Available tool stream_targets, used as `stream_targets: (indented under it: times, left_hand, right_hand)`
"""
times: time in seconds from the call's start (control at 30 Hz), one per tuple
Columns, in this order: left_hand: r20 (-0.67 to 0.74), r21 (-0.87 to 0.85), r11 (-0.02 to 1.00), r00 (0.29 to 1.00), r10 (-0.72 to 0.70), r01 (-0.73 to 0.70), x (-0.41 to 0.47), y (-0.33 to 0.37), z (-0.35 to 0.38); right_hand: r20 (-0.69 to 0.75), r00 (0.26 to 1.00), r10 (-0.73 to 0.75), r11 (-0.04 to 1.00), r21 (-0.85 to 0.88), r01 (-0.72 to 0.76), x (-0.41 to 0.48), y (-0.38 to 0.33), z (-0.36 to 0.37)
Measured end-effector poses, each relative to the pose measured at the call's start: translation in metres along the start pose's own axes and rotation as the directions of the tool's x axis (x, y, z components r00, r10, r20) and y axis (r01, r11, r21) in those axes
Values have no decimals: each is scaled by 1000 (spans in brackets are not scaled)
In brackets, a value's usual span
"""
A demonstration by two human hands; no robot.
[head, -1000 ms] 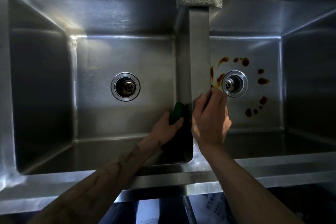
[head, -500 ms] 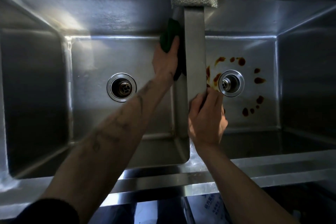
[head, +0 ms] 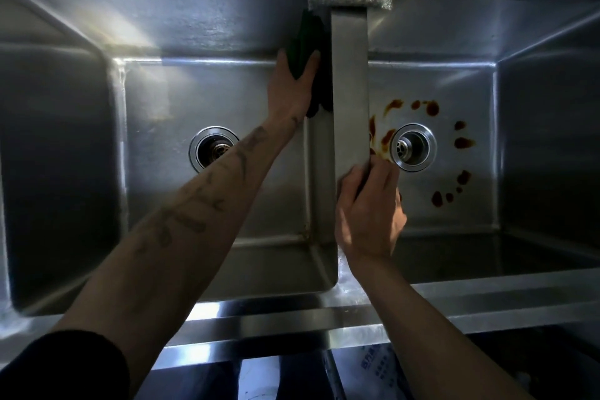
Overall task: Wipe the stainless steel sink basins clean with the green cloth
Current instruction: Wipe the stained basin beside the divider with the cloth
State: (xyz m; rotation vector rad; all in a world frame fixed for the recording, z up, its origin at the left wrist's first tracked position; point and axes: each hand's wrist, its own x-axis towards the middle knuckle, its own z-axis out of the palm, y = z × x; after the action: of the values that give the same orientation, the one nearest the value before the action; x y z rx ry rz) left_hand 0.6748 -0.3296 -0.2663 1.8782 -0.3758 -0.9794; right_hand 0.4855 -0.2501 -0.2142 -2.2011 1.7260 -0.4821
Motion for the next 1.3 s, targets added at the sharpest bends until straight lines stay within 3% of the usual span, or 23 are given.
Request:
stream_targets:
  times: [0.2, 0.4, 0.63, 0.8, 1.03, 1.17, 1.3]
  left_hand:
    - [218, 296, 950, 962, -163, 94, -57, -86, -9]
    - [282, 297, 941, 927, -247, 161, -111, -128, -16]
    - [365, 413, 885, 851, -379, 217, -151, -143, -21]
    - [342, 313, 910, 862, -375, 272, -166, -119, -23]
    - [227, -32, 944, 922, -313, 328, -203, -70, -33]
    - [118, -139, 957, 963, -241, 256, -215, -29, -43]
    - [109, -226, 965, 988, -109, 131, -221, 16, -45]
  right_hand:
    - [20, 1000, 6, 1000, -20, -6, 1, -1, -1]
    - [51, 998, 40, 994, 98, -45, 0, -2, 0]
    - [72, 997, 22, 998, 61, -27, 1, 0, -2]
    - [52, 998, 30, 999, -24, -28, 1, -3, -6]
    - [163, 986, 42, 994, 93, -58, 1, -1, -10]
    - [278, 959, 53, 974, 199, -111, 4, 5, -26]
    - [227, 974, -12, 940, 335, -67, 10, 0, -73]
